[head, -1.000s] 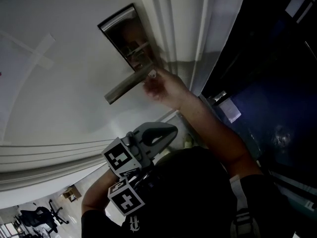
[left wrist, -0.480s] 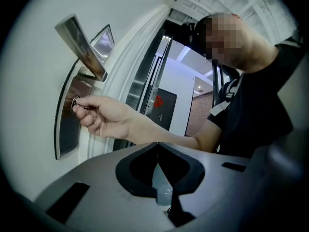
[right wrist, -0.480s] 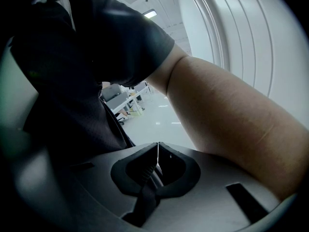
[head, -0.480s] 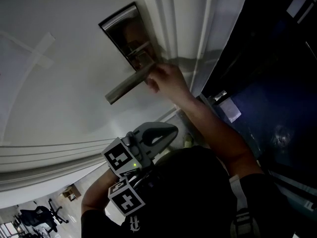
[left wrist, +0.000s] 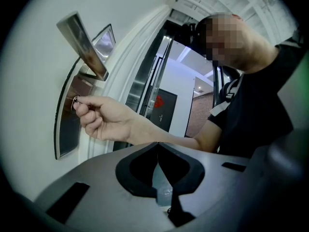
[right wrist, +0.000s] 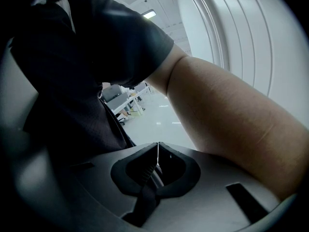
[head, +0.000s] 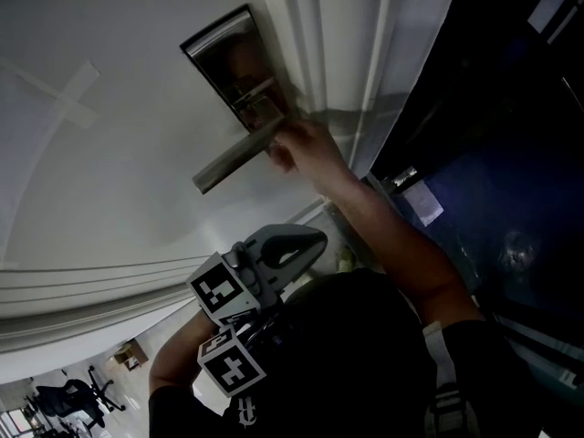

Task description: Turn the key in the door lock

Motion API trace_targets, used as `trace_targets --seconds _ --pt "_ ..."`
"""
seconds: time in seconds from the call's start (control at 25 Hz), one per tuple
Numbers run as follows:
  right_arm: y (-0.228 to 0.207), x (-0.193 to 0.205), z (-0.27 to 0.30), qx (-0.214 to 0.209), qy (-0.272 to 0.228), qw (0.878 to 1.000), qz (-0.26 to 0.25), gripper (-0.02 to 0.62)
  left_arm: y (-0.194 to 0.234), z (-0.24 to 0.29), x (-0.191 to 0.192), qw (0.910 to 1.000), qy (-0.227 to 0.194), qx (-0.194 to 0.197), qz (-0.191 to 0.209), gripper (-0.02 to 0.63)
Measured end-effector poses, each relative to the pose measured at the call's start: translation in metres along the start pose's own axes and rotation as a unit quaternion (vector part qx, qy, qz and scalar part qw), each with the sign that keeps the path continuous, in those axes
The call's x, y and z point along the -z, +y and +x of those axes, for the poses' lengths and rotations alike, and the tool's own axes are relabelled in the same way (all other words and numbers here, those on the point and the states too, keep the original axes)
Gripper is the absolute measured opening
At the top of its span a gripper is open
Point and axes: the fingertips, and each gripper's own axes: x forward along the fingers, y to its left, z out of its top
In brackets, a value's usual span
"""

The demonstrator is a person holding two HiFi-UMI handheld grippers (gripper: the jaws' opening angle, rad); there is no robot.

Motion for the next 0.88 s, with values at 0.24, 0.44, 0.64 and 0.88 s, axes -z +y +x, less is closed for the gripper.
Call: trace_targets --seconds 0.24,0.44,0.64,0.88 --pt "-0.0003 -0.0005 -0.0013 0.001 0.0 1.0 -0.001 0.017 0.0004 0.0 -0.0018 1.0 0.0 -0.001 0.002 0.006" --pt "0.0004 0.0001 -0.0013 0.002 0.002 1.0 -0.003 0.017 -0.0005 0.0006 -0.0019 1.0 0.001 -0.001 0.005 0.006" --pt "0.0009 -0.0006 -0.0004 0.002 0.001 1.0 -0.004 0.017 -0.0013 0.0001 -0.0015 1.0 0.001 -0.001 0.004 0.006" --pt "0.0018 -0.0007 0.0002 0.003 0.001 1.0 -0.005 0.017 -0.0021 0.0 -0.0006 1.0 0.003 -0.002 0.005 0.006"
